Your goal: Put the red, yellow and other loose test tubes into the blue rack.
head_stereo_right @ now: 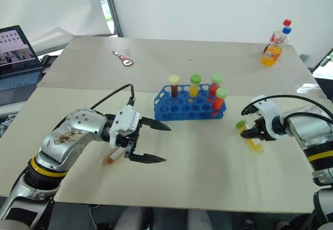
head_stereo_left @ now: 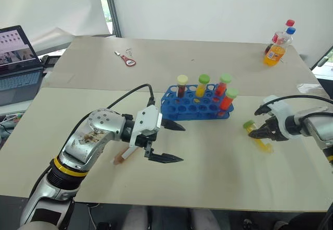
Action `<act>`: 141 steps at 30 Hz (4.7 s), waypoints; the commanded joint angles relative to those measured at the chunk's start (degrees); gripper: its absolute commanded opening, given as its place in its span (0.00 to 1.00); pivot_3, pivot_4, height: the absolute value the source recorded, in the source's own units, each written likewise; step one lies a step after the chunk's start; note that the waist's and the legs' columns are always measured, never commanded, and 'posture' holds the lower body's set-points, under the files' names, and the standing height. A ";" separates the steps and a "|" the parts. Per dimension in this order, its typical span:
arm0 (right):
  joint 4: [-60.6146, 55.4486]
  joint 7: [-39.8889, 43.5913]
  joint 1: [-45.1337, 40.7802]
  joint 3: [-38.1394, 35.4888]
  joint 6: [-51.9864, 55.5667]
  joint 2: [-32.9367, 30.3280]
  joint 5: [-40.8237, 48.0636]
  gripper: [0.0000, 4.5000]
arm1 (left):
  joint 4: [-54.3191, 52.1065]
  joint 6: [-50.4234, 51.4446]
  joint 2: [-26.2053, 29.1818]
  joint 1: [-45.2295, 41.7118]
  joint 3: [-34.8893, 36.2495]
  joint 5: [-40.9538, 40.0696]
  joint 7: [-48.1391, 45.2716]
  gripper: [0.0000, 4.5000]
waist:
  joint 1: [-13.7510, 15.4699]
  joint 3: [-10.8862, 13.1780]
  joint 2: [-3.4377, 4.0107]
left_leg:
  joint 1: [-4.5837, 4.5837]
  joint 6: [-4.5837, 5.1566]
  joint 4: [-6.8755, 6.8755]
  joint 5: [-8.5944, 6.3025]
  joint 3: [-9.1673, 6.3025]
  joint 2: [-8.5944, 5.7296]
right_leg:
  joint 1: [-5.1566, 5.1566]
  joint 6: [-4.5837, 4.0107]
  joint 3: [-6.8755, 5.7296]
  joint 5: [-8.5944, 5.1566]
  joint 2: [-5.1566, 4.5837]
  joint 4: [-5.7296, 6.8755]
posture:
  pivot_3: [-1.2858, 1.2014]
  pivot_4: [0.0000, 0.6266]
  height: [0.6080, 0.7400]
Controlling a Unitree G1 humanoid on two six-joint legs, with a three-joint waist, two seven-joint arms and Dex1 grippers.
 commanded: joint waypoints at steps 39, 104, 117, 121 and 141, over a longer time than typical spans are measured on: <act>-15.32 -35.26 12.97 -19.97 -54.97 49.30 -9.85 0.21 | 2.61 6.08 4.18 -0.95 12.51 -6.17 3.92 1.00 | -0.61 -0.02 -0.12 | 0.05 -0.13 0.05 0.08 -0.13 0.00 | -0.11 0.03 -0.08 0.02 0.03 0.69 | 0.52 0.24 0.63; -35.19 -28.63 32.35 -20.50 -46.10 40.92 -1.44 0.97 | -3.35 36.56 17.73 -9.77 6.51 -1.25 13.22 1.00 | -0.55 0.01 -0.13 | 0.04 -0.15 0.00 0.08 -0.45 -0.01 | -0.10 0.05 -0.07 0.01 0.03 0.69 | 0.52 0.24 0.63; -48.45 -9.12 24.30 -19.06 -18.58 17.17 20.42 0.97 | -3.12 62.64 15.96 -12.53 -1.27 -4.58 22.77 1.00 | -0.02 0.07 -0.26 | 0.16 -0.15 0.05 0.09 -0.45 -0.02 | -0.01 0.00 -0.06 -0.04 0.05 0.56 | 0.52 0.24 0.63; -48.25 -5.76 22.51 -18.77 -17.38 14.40 22.00 0.97 | -0.15 62.13 16.05 -14.20 -5.36 -3.47 24.16 1.00 | -0.01 0.10 -0.30 | 0.12 -0.15 0.04 0.09 -0.48 -0.02 | -0.04 0.00 -0.06 -0.04 0.05 0.53 | 0.52 0.24 0.63; -53.68 -6.99 22.18 -25.02 -12.81 10.67 29.40 0.98 | 1.69 59.71 12.61 -12.78 -11.24 -2.81 28.01 0.19 | 0.52 0.09 -0.31 | 0.15 -0.14 0.06 0.08 -0.49 -0.06 | 0.00 0.00 -0.06 -0.04 0.00 0.54 | 0.52 0.24 0.63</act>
